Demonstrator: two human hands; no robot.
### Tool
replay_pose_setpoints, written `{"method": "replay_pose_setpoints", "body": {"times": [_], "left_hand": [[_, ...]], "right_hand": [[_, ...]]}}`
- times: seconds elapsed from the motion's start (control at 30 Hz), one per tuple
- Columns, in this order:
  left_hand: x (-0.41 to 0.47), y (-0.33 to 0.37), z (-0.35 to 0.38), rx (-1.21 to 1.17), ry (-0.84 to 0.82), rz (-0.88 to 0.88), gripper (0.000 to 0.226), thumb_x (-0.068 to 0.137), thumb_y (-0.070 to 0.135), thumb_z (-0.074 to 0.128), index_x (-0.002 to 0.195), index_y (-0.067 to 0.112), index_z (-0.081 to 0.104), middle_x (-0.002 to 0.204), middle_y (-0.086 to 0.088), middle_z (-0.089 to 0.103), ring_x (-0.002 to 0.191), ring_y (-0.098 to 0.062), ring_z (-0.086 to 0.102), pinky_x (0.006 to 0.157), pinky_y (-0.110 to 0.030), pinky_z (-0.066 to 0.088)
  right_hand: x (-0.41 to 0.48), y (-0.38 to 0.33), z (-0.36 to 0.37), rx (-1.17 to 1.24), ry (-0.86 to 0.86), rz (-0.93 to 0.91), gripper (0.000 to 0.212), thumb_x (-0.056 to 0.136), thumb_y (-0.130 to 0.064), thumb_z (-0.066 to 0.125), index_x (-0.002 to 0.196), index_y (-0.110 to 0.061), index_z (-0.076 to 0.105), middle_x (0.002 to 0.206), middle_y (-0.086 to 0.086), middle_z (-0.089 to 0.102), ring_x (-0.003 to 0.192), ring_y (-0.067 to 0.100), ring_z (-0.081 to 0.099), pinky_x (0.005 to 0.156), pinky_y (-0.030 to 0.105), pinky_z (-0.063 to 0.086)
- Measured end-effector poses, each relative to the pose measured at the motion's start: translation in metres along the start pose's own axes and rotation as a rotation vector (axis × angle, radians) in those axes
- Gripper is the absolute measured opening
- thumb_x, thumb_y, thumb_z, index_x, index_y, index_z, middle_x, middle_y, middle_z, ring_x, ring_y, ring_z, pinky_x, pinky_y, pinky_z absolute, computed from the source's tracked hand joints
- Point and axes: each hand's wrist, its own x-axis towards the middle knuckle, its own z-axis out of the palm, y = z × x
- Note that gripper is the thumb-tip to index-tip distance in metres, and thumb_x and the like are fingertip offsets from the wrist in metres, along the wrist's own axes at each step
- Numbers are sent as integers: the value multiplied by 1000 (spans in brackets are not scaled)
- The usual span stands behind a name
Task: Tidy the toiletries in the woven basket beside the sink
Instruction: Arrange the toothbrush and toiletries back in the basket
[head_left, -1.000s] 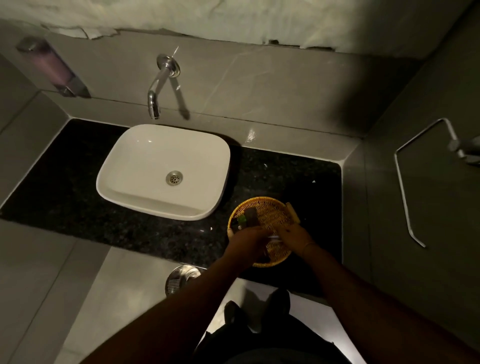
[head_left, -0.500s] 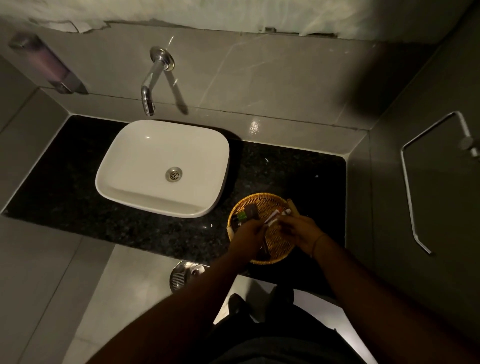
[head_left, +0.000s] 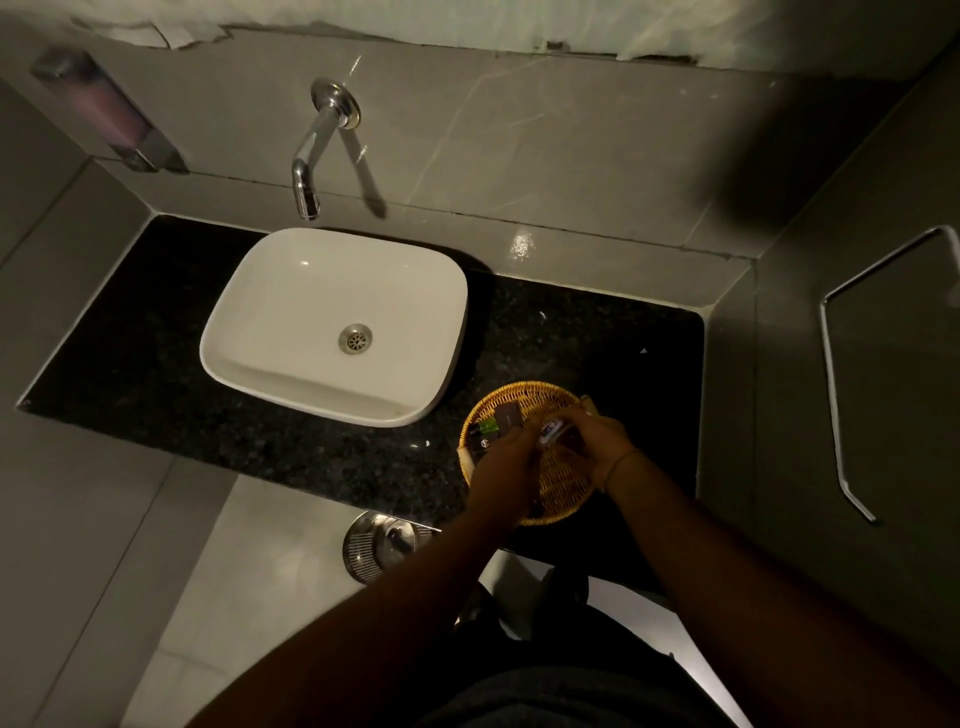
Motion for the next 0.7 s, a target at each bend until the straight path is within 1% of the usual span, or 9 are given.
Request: {"method": "replay_pose_setpoints", "body": {"times": [0.07, 0.13, 0.2, 0.27, 0.33, 0.43, 0.57, 0.63, 0.7], "left_hand": [[-1, 0, 0, -44, -18, -51, 60, 113, 14, 45, 170, 28, 35, 161, -14, 58, 137, -35, 67, 111, -49, 59], [-2, -3, 2, -122, -44, -106, 44, 115, 19, 43, 157, 23, 55, 144, -12, 70, 128, -32, 72, 106, -48, 62], [-3, -9, 3, -225, -36, -182, 34, 115, 22, 47, 139, 17, 72, 133, -8, 76, 119, -25, 73, 101, -40, 61], [-2, -19, 2, -355, -19, -282, 32, 115, 22, 50, 132, 12, 75, 126, -12, 78, 101, -18, 72, 86, -30, 59], [3, -25, -1, -489, -16, -390, 31, 114, 25, 52, 127, 9, 76, 118, -19, 79, 88, -20, 71, 78, -31, 58], [16, -25, -6, -544, -10, -452, 29, 111, 26, 60, 122, 8, 80, 117, -17, 82, 104, -33, 80, 90, -41, 64], [37, -15, -7, -547, -55, -452, 27, 109, 20, 64, 123, 6, 81, 123, -15, 81, 114, -30, 78, 96, -39, 65], [45, -9, -3, -596, -119, -492, 27, 109, 17, 63, 127, 4, 79, 126, -16, 79, 110, -28, 78, 92, -36, 65], [50, -4, 3, -646, -151, -546, 25, 108, 13, 64, 126, 0, 76, 120, -19, 79, 94, -25, 77, 91, -42, 68]], "right_hand": [[2, -5, -1, 74, 50, -24, 26, 90, -15, 71, 114, -4, 72, 120, 20, 71, 108, 35, 69, 88, 46, 57], [5, -11, -6, 76, 137, -94, 12, 91, -12, 70, 102, -9, 73, 117, 20, 72, 105, 35, 70, 93, 49, 58], [6, -17, -13, 60, 207, -174, 20, 91, -11, 71, 112, -12, 72, 119, 15, 72, 103, 31, 70, 94, 49, 58], [4, -22, -20, 45, 255, -229, 33, 93, -9, 69, 125, -13, 67, 120, 12, 70, 99, 25, 69, 93, 45, 60], [4, -21, -23, -15, 260, -286, 34, 96, -8, 65, 130, -11, 63, 124, 13, 69, 105, 26, 69, 95, 45, 59], [1, -9, -22, -199, 231, -366, 34, 99, -11, 61, 133, -6, 61, 130, 17, 66, 118, 32, 65, 99, 47, 56], [0, 13, -21, -334, 174, -422, 31, 102, -11, 56, 132, -6, 63, 132, 17, 66, 124, 34, 62, 103, 52, 53], [0, 18, -22, -367, 147, -421, 37, 102, -7, 56, 138, -7, 59, 135, 17, 64, 126, 34, 60, 104, 52, 52], [1, 20, -22, -404, 141, -411, 42, 98, -3, 61, 139, -7, 57, 136, 18, 63, 126, 36, 60, 103, 50, 52]]}}
